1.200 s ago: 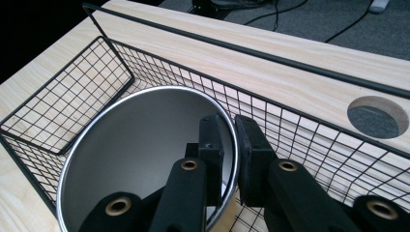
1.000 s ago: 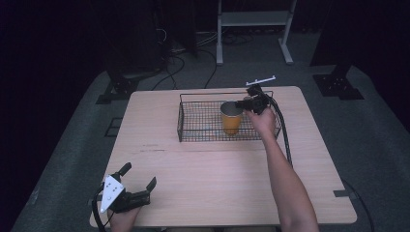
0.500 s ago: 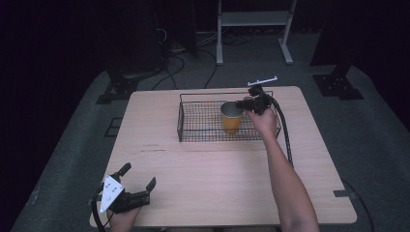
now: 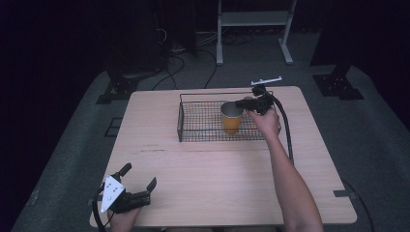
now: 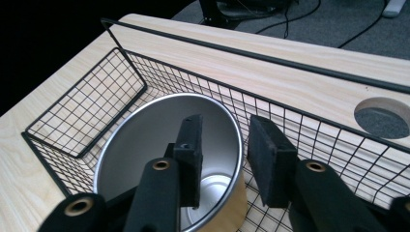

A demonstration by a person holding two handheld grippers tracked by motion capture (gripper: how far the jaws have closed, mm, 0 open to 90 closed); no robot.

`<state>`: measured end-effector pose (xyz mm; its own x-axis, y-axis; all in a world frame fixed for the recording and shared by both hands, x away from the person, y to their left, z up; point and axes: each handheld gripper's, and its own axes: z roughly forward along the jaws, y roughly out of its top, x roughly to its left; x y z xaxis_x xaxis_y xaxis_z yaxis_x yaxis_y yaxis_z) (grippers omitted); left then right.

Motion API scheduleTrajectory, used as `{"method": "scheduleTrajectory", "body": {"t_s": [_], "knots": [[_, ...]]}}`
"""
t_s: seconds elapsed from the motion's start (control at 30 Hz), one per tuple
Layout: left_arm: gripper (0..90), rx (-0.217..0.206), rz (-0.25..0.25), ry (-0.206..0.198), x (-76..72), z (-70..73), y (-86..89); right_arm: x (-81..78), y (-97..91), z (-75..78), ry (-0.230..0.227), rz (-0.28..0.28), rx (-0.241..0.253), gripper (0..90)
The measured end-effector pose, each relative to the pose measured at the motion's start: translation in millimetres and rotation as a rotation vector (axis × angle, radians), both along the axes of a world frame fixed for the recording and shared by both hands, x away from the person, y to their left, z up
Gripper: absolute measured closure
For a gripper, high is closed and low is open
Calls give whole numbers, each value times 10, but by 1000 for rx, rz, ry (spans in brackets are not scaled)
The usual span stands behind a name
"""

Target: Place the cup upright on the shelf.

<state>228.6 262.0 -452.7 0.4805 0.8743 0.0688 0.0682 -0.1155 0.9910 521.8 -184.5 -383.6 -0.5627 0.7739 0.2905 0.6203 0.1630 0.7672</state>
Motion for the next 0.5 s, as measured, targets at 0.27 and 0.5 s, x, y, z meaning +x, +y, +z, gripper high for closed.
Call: {"method": "scheduleTrajectory", "body": {"t_s": [0.27,0.5], "knots": [[1,0,-1,1,13,4,-16,-86,-60,89,-26,1,14,524],[1,3,-9,7,44,-5,-61,-177,-219,135,-30,-2,40,407]]}}
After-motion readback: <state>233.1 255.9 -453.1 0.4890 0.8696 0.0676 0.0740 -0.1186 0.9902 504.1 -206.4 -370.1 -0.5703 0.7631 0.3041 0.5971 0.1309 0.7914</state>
